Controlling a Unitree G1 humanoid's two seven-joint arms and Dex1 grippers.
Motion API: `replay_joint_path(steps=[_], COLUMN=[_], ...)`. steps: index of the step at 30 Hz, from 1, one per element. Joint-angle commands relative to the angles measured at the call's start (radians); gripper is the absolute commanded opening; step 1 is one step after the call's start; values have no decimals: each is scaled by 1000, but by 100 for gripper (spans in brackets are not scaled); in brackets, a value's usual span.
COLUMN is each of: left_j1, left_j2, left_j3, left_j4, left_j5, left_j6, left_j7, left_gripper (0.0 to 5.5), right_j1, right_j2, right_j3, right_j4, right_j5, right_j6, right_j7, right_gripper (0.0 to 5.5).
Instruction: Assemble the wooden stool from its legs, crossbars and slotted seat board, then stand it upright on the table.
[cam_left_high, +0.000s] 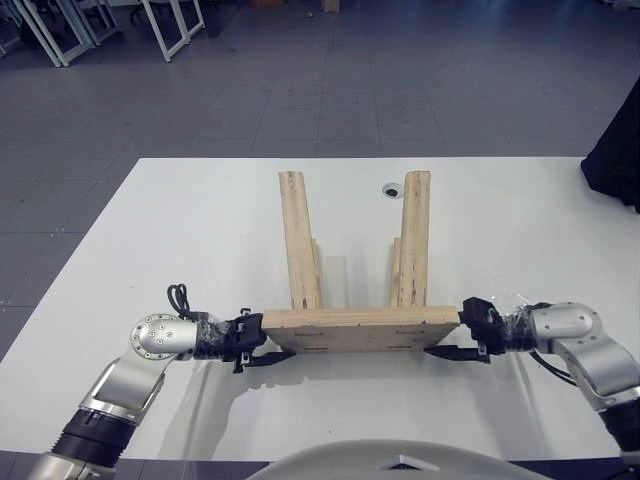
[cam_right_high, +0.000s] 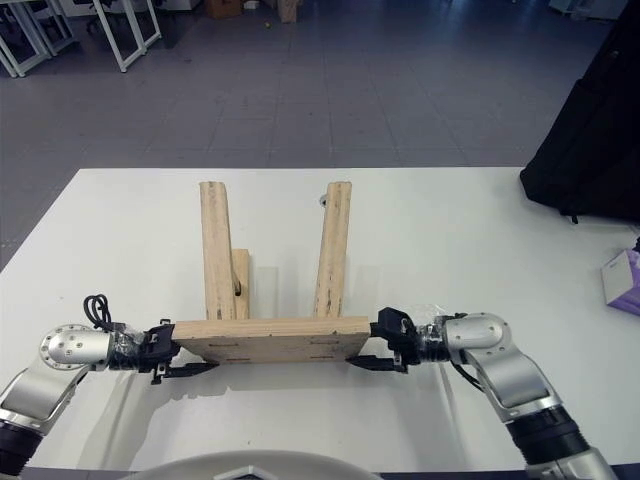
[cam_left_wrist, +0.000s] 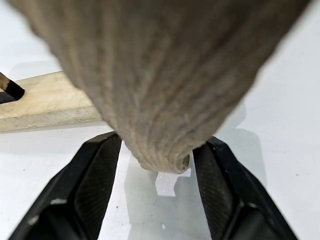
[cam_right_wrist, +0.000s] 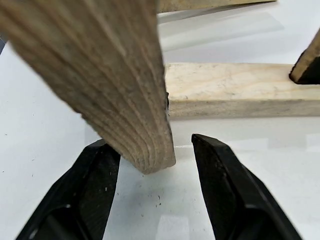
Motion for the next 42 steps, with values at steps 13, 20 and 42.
replay_joint_path(steps=[13,20,42], left_j1=[-37,-31,155], left_j2=[6,6,-2], left_j3=[-64,-62,179], left_j4=[44,24,-359], left_j5=[60,42,-340], left_j6=[17,44,297], left_j7=[-14,-16,-10], left_gripper=[248,156,134], right_j1=[-51,-58,-15], right_j2=[27,27,-86], right_j3=[59,60,-219], right_j4=[125,131,-301], right_j5=[-96,-95,379], right_j6=[-84,-59,363], right_j7=[19,25,119], right_gripper=[215,143,143])
